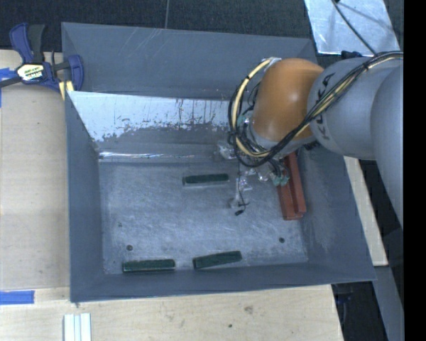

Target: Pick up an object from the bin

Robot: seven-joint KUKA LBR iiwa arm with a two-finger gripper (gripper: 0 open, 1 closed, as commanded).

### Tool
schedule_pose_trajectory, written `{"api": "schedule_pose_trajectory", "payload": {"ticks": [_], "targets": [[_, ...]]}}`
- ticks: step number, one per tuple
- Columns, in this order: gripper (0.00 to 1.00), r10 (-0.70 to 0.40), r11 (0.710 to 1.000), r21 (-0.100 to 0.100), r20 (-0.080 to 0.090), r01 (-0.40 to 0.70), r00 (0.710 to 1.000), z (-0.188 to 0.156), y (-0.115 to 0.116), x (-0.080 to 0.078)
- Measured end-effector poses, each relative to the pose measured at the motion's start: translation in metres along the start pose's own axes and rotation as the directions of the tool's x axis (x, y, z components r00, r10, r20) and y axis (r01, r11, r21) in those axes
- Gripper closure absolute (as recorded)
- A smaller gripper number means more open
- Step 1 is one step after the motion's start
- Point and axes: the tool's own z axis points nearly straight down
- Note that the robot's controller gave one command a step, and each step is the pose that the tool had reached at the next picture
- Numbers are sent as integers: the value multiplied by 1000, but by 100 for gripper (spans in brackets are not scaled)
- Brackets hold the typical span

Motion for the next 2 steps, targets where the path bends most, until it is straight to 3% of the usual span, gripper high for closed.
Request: {"api": "schedule_pose_trajectory", "payload": {"ticks": [1, 2], "targets": [[100, -1, 1000, 0, 2, 1, 1000, -1, 0, -1], [100, 104, 995, 0, 5, -104, 995, -122, -12, -7]]}}
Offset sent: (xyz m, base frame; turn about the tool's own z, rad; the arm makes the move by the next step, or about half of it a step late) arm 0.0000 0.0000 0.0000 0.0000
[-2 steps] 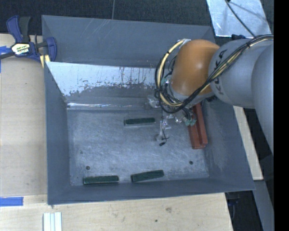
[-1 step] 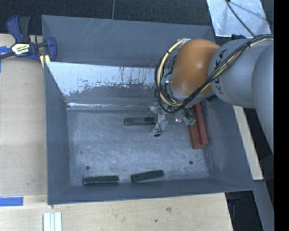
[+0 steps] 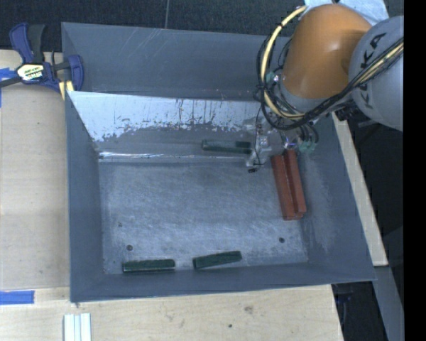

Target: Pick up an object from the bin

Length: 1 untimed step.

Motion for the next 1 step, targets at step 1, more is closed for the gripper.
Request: {"api": "schedule_pose_trajectory", "payload": {"ticks": [1], "targets": [[100, -210, 978, -2, -6, 210, 978, -91, -18, 5]]}}
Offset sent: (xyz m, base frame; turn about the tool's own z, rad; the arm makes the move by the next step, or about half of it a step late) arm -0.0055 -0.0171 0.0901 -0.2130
